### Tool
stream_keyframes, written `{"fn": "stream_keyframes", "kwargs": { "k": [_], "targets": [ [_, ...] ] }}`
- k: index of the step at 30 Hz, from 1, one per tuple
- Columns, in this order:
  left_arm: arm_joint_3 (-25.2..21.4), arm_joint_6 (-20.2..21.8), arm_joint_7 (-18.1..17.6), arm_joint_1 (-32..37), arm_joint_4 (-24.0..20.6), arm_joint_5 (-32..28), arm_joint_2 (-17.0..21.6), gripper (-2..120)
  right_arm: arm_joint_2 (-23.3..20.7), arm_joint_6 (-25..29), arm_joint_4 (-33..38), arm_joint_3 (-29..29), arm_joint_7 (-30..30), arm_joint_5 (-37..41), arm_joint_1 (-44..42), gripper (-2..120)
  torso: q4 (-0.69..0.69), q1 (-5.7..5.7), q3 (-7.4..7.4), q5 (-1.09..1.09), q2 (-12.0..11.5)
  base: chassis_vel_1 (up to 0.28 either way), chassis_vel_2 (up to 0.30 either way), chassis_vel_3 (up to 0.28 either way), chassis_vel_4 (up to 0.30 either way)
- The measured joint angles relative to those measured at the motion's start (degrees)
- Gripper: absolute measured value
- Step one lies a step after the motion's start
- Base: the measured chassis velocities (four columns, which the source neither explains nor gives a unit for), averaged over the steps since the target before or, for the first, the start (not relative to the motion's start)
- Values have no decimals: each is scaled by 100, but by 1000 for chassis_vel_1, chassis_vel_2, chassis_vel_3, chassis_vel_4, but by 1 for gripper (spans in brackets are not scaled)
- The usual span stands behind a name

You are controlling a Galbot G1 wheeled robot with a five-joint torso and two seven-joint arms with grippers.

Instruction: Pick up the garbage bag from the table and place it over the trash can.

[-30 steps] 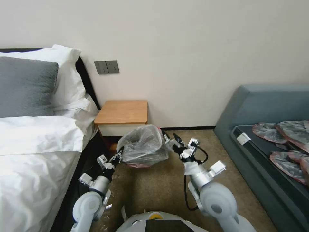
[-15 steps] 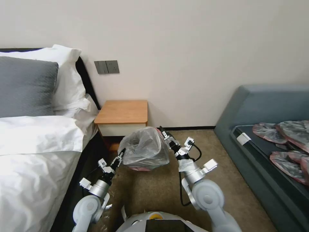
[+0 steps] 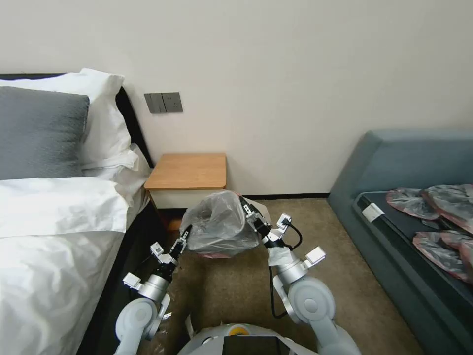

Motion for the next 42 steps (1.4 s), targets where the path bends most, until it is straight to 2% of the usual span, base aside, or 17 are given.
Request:
{"fn": "stream_keyframes", "kwargs": {
  "k": [6,9,14,16,17,21,23,24,26,27,30,42],
  "targets": [
    [-6,-20,0,7,-1,4,-6,9,1,13,0,-11,-23,-79,-27,82,0,0,0,0,0,0,0,0,0],
    [-6,-31,0,7,-1,9,-13,9,2,25,-5,-19,-43,-162,-48,68,0,0,0,0,0,0,0,0,0],
    [-5,-33,-12,-4,-2,15,-19,9,-6,42,-3,-33,-47,-206,-63,58,0,0,0,0,0,0,0,0,0],
    [5,-33,-26,-9,-2,25,-26,9,-9,49,1,-39,-47,-229,-65,47,0,0,0,0,0,0,0,0,0],
    [5,-33,-26,-9,-2,25,-26,9,-9,49,1,-39,-47,-229,-65,47,0,0,0,0,0,0,0,0,0],
    [32,-33,-55,-19,-1,43,-42,9,-6,62,18,-66,-43,-267,-80,28,0,0,0,0,0,0,0,0,0],
    [39,-33,-61,-20,-1,47,-43,9,-5,68,20,-72,-42,-277,-83,24,0,0,0,0,0,0,0,0,0],
    [51,-33,-63,-23,-2,53,-44,9,0,79,25,-79,-39,-296,-87,16,0,0,0,0,0,0,0,0,0],
    [58,-33,-64,-23,-2,58,-44,9,2,86,27,-81,-38,-307,-87,14,0,0,0,0,0,0,0,0,0],
    [80,-32,-64,-16,-11,77,-42,9,4,102,28,-82,-31,-330,-79,6,0,0,0,0,0,0,0,0,0],
    [122,-28,-48,10,-39,122,-27,9,-5,133,28,-70,0,-354,-38,0,0,0,0,0,0,0,0,0,0],
    [182,-2,112,61,-72,264,-6,9,-111,202,-88,42,128,-427,208,0,0,0,0,0,0,0,0,0,0]
  ]
}}
